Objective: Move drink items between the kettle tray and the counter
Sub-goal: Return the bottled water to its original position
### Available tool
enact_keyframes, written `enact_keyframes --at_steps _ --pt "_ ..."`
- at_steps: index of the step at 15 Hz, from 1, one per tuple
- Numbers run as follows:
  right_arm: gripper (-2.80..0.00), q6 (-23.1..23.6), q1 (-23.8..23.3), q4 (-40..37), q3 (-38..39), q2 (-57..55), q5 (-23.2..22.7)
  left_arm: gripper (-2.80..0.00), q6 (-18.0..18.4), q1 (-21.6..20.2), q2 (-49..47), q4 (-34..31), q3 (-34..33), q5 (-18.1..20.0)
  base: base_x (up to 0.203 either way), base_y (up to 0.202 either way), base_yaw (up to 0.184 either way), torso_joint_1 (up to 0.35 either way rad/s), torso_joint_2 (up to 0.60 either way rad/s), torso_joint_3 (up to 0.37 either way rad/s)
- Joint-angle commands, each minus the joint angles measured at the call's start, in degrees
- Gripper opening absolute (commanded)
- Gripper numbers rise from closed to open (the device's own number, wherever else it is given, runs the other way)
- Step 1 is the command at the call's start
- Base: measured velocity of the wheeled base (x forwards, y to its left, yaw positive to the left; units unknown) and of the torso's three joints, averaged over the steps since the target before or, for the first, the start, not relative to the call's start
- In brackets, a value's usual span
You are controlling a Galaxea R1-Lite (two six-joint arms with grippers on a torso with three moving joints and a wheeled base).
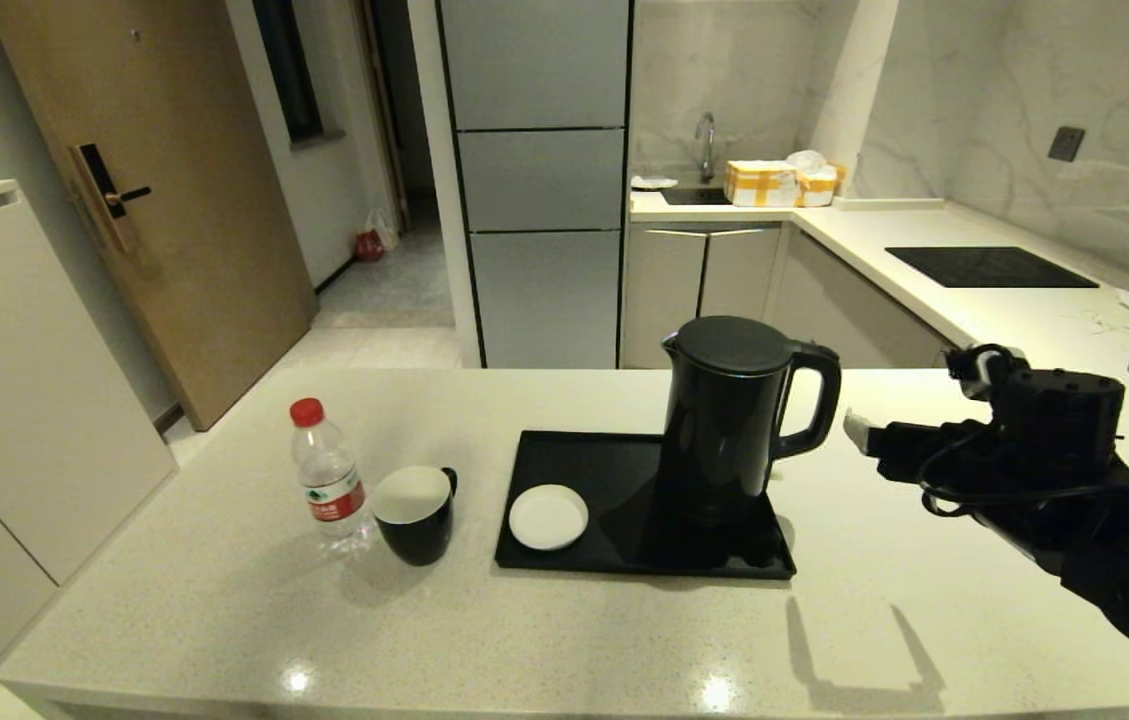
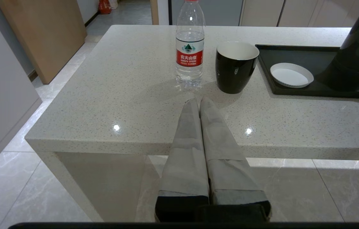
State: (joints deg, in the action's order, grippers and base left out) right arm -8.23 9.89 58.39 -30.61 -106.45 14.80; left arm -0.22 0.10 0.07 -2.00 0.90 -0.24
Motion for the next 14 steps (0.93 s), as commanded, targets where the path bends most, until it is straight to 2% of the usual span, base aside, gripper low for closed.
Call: enact_keyframes --at_steps 1,2,4,6,8,11,12,14 --pt "-2.24 -0.07 -0.21 -0.26 2.65 6.88 0.18 -2.8 -0.04 -0.01 0.01 -0.02 0.06 -0.02 0.0 0.0 0.0 0.0 0.0 0.0" --pt "-2.8 -0.09 -0.42 -0.95 3.94 9.99 0.31 -2.8 -0.04 -0.01 0.01 -0.02 -0.02 -0.02 0.0 0.0 0.0 0.0 0.0 0.0" --pt "-2.8 -0.11 -1.47 -4.53 6.32 19.16 0.53 -2.8 -0.04 -0.01 0.01 -0.02 -0.02 -0.02 0.0 0.0 0.0 0.0 0.0 0.0" --pt "-2.8 -0.08 -2.13 -11.48 6.86 30.01 0.69 -2.8 -0.04 -0.01 0.01 -0.02 0.04 -0.02 0.0 0.0 0.0 0.0 0.0 0.0" --pt "-2.8 0.01 -2.44 -24.61 4.76 43.43 0.82 -2.8 -0.04 -0.01 0.01 -0.02 0.04 -0.02 0.0 0.0 0.0 0.0 0.0 0.0" --pt "-2.8 0.06 -3.22 -54.0 -3.7 64.09 1.61 -2.8 -0.04 -0.01 0.01 -0.02 -0.01 -0.02 0.0 0.0 0.0 0.0 0.0 0.0" --pt "-2.8 0.1 -5.12 -63.18 -7.11 70.21 2.78 -2.8 -0.04 -0.01 0.01 -0.02 0.02 -0.02 0.0 0.0 0.0 0.0 0.0 0.0" --pt "-2.8 1.48 -9.23 -76.55 -12.89 80.77 4.64 -2.8 -0.04 -0.01 0.01 -0.02 0.06 -0.02 0.0 0.0 0.0 0.0 0.0 0.0"
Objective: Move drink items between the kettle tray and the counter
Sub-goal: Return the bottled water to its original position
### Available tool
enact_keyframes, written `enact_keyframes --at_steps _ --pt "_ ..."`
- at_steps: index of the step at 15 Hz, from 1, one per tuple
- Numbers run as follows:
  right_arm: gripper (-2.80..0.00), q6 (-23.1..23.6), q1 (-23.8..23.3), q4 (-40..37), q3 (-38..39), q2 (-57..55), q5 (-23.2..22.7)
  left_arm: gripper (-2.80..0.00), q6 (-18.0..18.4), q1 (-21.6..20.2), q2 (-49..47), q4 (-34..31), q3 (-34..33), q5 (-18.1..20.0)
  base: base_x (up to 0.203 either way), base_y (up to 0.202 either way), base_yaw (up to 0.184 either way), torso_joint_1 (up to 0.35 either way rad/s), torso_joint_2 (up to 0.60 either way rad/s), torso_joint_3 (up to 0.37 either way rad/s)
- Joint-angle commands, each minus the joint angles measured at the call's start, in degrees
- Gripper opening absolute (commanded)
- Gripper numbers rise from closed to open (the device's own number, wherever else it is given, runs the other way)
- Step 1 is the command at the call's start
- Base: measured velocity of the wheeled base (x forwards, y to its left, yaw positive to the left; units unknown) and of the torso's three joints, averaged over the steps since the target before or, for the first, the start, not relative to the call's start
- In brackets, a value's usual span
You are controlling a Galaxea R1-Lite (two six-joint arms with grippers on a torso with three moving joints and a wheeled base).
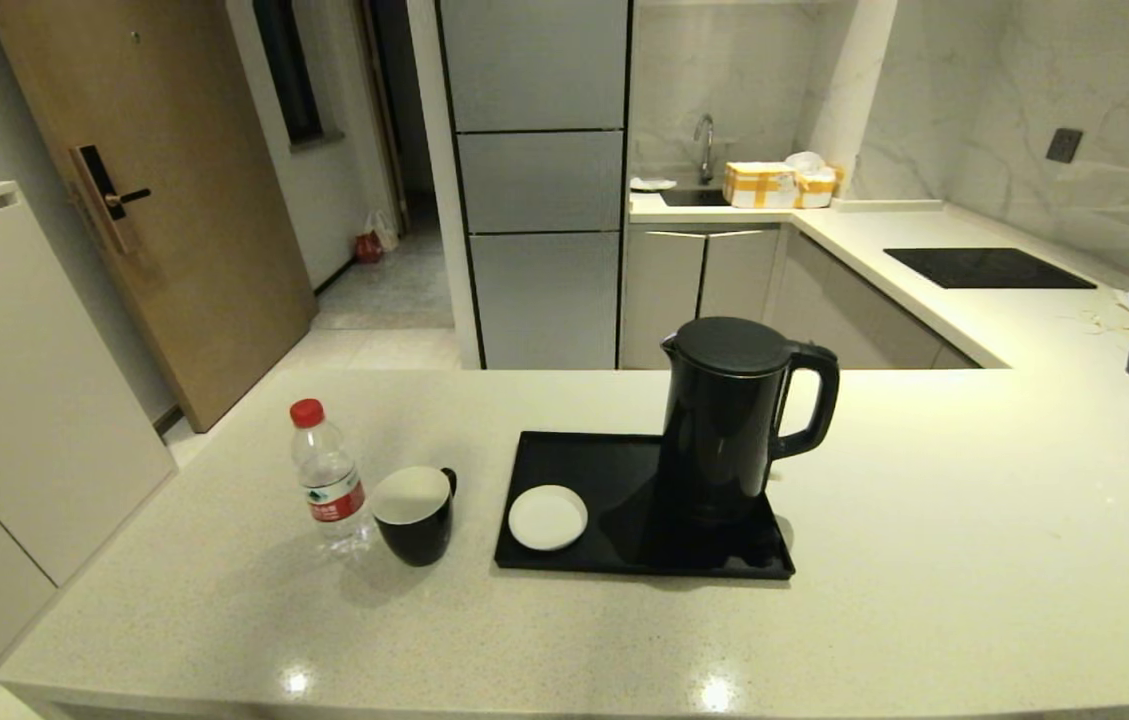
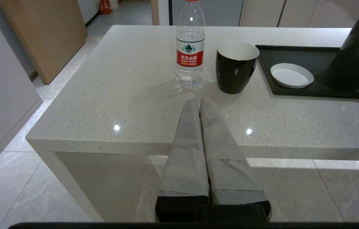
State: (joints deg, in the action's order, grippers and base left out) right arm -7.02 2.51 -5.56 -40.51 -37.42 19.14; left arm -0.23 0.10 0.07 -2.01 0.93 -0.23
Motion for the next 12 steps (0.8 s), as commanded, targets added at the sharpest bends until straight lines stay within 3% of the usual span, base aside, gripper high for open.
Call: enact_keyframes --at_steps 1,3,5,7,10,12 --pt "-2.8 2.01 -3.68 -19.97 -5.65 16.36 0.82 -2.8 -0.04 -0.01 0.01 -0.01 -0.05 -0.04 0.0 0.0 0.0 0.0 0.0 0.0" --pt "-2.8 2.07 -6.15 -35.03 -11.99 20.35 2.72 -2.8 -0.04 -0.01 0.01 -0.01 -0.02 -0.04 0.0 0.0 0.0 0.0 0.0 0.0" --pt "-2.8 1.82 -5.12 -39.08 -17.84 21.53 1.79 -2.8 -0.04 -0.01 0.01 -0.01 0.04 -0.04 0.0 0.0 0.0 0.0 0.0 0.0" --pt "-2.8 4.35 -1.2 -39.31 -16.72 24.07 -0.81 -2.8 -0.04 -0.01 0.01 -0.01 0.03 -0.04 0.0 0.0 0.0 0.0 0.0 0.0" --pt "-2.8 7.8 -1.92 -31.93 -1.56 34.23 -4.46 -2.8 -0.04 -0.01 0.01 -0.01 -0.05 -0.04 0.0 0.0 0.0 0.0 0.0 0.0" --pt "-2.8 8.39 -2.16 -14.55 13.1 36.06 -4.45 -2.8 -0.04 -0.01 0.01 -0.01 -0.05 -0.04 0.0 0.0 0.0 0.0 0.0 0.0"
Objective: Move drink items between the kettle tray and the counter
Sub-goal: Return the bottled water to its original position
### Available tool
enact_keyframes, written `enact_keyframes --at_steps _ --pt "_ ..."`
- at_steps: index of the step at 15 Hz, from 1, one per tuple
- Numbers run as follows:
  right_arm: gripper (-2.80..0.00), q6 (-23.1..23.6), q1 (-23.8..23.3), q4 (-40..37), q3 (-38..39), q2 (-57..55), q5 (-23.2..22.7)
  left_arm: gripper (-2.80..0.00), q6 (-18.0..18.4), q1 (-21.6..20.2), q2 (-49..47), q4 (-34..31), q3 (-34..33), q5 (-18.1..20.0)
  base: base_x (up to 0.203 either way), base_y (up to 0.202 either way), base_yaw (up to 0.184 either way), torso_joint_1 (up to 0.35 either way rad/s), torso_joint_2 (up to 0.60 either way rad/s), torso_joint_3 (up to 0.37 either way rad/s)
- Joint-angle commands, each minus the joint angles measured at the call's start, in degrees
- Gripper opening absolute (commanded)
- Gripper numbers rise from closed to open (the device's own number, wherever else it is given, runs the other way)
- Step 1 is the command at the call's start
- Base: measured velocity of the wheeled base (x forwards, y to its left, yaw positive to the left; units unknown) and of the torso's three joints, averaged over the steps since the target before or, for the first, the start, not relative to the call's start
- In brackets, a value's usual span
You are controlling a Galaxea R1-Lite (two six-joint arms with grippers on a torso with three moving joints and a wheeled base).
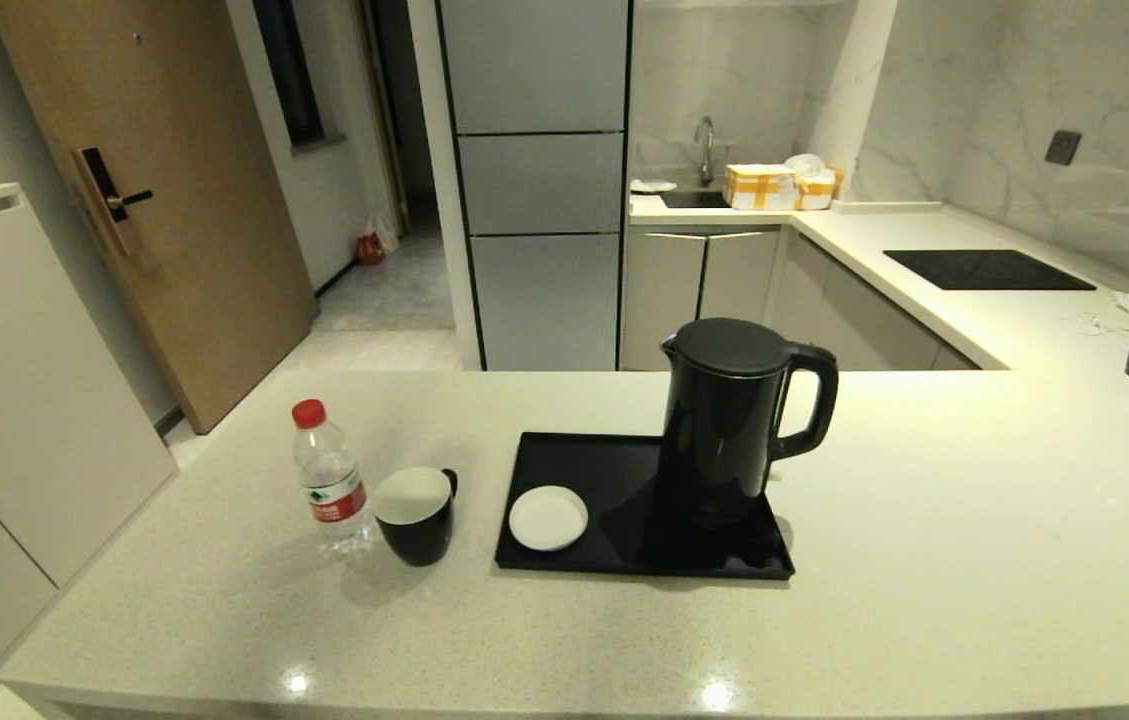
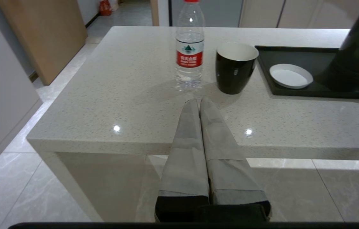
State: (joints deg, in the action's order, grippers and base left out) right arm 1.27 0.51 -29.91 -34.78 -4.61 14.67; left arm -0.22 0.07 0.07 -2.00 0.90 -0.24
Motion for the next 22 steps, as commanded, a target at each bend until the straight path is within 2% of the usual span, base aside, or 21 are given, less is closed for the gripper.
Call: enact_keyframes --at_steps 1,2,3,5,7,11,15,17,20,22 --pt "-2.8 0.45 -0.21 18.76 14.37 3.56 -1.15 -2.8 -0.04 0.01 0.01 -0.02 -0.02 -0.02 0.0 0.0 0.0 0.0 0.0 0.0" --pt "-2.8 0.81 -0.26 27.92 23.28 3.78 -3.22 -2.8 -0.04 0.01 0.01 0.02 -0.02 -0.02 0.0 0.0 0.0 0.0 0.0 0.0" --pt "-2.8 0.81 -0.29 33.39 30.05 3.95 -5.27 -2.8 -0.04 0.01 0.01 0.06 -0.02 -0.02 0.0 0.0 0.0 0.0 0.0 0.0" --pt "-2.8 1.06 -0.36 33.59 36.33 4.28 -9.84 -2.8 -0.04 0.01 0.01 0.01 -0.02 -0.02 0.0 0.0 0.0 0.0 0.0 0.0" --pt "-2.8 3.09 -0.41 27.72 34.43 4.55 -15.16 -2.8 -0.04 0.01 0.01 0.06 -0.02 -0.02 0.0 0.0 0.0 0.0 0.0 0.0" --pt "-2.8 1.99 -0.42 29.64 34.78 4.61 -15.55 -2.8 -0.04 0.01 0.01 0.07 -0.02 -0.02 0.0 0.0 0.0 0.0 0.0 0.0" --pt "-2.8 1.92 -0.42 29.64 34.78 4.61 -15.55 -2.8 3.74 0.01 -0.48 -1.23 1.96 -0.12 0.0 0.0 0.0 0.0 0.0 0.0" --pt "-2.8 1.9 -0.42 29.64 34.78 4.61 -15.55 -2.8 4.04 0.06 -6.58 -4.97 10.91 -0.12 0.0 0.0 0.0 0.0 0.0 0.0" --pt "-2.8 1.9 -0.42 29.64 34.78 4.61 -15.55 -2.8 3.67 0.03 -24.55 -13.37 26.16 -0.92 0.0 0.0 0.0 0.0 0.0 0.0" --pt "-2.8 1.99 -0.42 29.64 34.78 4.61 -15.55 -2.8 2.5 -0.03 -36.72 -14.74 31.58 0.73 0.0 0.0 0.0 0.0 0.0 0.0"
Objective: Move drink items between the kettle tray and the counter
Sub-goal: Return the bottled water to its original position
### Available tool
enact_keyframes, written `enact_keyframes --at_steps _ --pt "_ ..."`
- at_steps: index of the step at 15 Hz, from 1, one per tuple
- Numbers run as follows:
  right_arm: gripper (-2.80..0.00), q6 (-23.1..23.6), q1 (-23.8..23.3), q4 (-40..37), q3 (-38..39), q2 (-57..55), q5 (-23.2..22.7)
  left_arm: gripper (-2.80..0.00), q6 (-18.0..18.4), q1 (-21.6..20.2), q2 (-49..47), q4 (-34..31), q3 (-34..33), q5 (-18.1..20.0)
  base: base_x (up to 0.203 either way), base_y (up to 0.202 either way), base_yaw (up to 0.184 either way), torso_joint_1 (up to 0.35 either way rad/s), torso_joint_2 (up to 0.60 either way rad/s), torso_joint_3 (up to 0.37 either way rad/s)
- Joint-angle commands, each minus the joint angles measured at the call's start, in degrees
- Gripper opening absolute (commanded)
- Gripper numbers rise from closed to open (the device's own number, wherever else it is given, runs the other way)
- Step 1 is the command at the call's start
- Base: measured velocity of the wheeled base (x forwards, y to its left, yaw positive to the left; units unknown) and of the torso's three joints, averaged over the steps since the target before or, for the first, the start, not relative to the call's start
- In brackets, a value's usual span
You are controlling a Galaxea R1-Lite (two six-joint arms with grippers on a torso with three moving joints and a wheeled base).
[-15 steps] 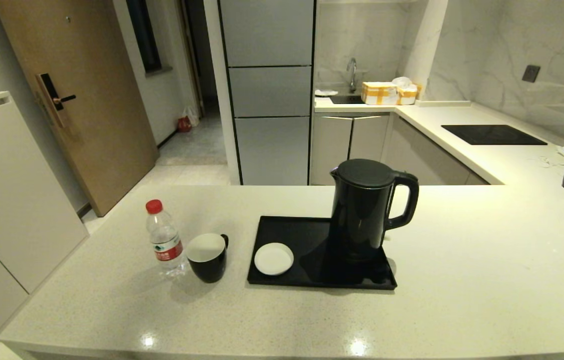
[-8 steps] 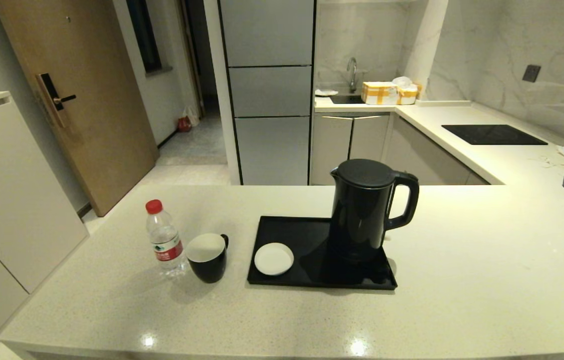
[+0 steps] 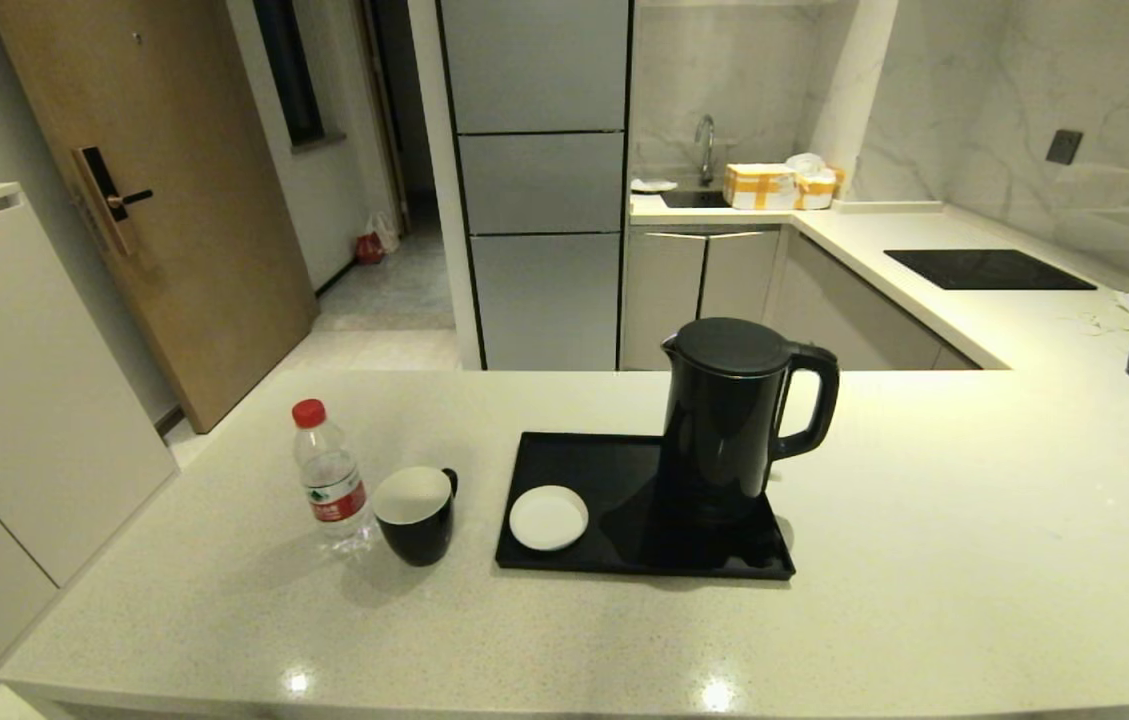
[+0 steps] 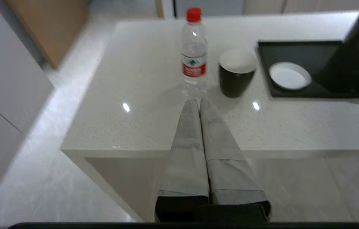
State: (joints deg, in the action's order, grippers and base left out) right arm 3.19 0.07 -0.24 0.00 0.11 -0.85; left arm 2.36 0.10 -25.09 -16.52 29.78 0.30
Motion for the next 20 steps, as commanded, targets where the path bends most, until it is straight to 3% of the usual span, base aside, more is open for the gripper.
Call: enact_keyframes --at_steps 1,3,5,8,12,13,15,18,20 --pt "-2.8 0.06 0.01 -0.02 0.0 -0.11 -0.03 -2.8 -0.86 -0.13 -19.14 0.86 2.56 1.36 0.0 0.0 0.0 0.0 0.0 0.0" --pt "-2.8 0.06 0.01 -0.02 0.0 -0.11 -0.03 -2.8 -1.11 -0.18 -34.2 7.32 -0.3 3.48 0.0 0.0 0.0 0.0 0.0 0.0" --pt "-2.8 0.06 0.01 -0.02 0.0 -0.11 -0.03 -2.8 1.28 -0.18 -46.61 17.5 -5.74 5.09 0.0 0.0 0.0 0.0 0.0 0.0" --pt "-2.8 0.06 0.01 -0.02 0.0 -0.11 -0.03 -2.8 5.87 -0.18 -64.67 42.87 -15.71 6.62 0.0 0.0 0.0 0.0 0.0 0.0" --pt "-2.8 0.06 0.01 -0.02 0.0 -0.11 -0.03 -2.8 8.32 2.73 -81.11 76.66 -28.04 8.36 0.0 0.0 0.0 0.0 0.0 0.0" --pt "-2.8 0.06 0.01 -0.02 0.0 -0.11 -0.03 -2.8 8.67 4.88 -83.01 81.32 -29.38 8.93 0.0 0.0 0.0 0.0 0.0 0.0" --pt "-2.8 0.06 0.01 -0.02 0.0 -0.11 -0.03 -2.8 8.88 8.47 -83.67 82.73 -29.55 9.43 0.0 0.0 0.0 0.0 0.0 0.0" --pt "-2.8 0.06 0.01 -0.02 0.0 -0.11 -0.03 -2.8 8.69 9.13 -87.18 88.72 -27.87 9.63 0.0 0.0 0.0 0.0 0.0 0.0" --pt "-2.8 0.06 0.01 -0.02 0.0 -0.11 -0.03 -2.8 8.77 9.13 -91.59 97.36 -28.85 9.35 0.0 0.0 0.0 0.0 0.0 0.0"
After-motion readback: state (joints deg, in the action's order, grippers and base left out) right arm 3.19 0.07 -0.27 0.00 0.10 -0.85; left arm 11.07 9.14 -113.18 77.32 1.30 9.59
